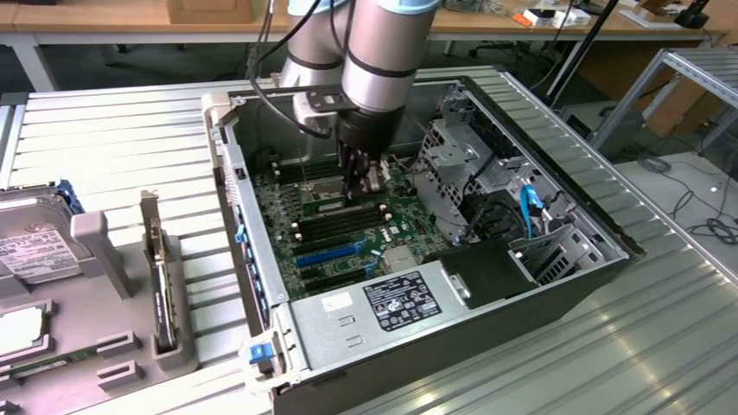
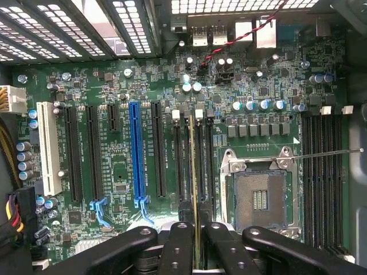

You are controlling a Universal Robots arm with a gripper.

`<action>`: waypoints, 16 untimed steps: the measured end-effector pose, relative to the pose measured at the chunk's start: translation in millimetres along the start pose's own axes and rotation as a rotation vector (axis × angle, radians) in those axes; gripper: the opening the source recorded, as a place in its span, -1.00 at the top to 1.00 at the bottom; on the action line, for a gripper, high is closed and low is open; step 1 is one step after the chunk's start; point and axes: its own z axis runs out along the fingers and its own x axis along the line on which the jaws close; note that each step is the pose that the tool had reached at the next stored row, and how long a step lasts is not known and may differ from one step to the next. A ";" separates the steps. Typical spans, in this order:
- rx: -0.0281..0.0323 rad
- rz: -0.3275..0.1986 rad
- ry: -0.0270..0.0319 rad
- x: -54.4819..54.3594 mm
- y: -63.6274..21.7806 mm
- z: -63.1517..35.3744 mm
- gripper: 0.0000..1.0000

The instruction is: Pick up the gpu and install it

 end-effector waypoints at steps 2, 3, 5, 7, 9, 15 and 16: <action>-0.0001 0.000 0.0003 0.0 -1.9 1.3 0.72; -0.0001 0.000 0.0003 -0.1 -2.2 2.0 0.72; -0.0002 0.000 0.0003 0.1 -2.4 4.5 0.72; -0.0002 0.000 0.0003 0.3 -2.5 6.7 0.72; -0.0002 0.000 0.0003 0.9 -2.7 10.1 0.72; -0.0001 0.005 0.0002 3.5 -2.9 13.9 0.72; -0.0001 0.005 0.0002 4.0 -3.0 14.2 0.72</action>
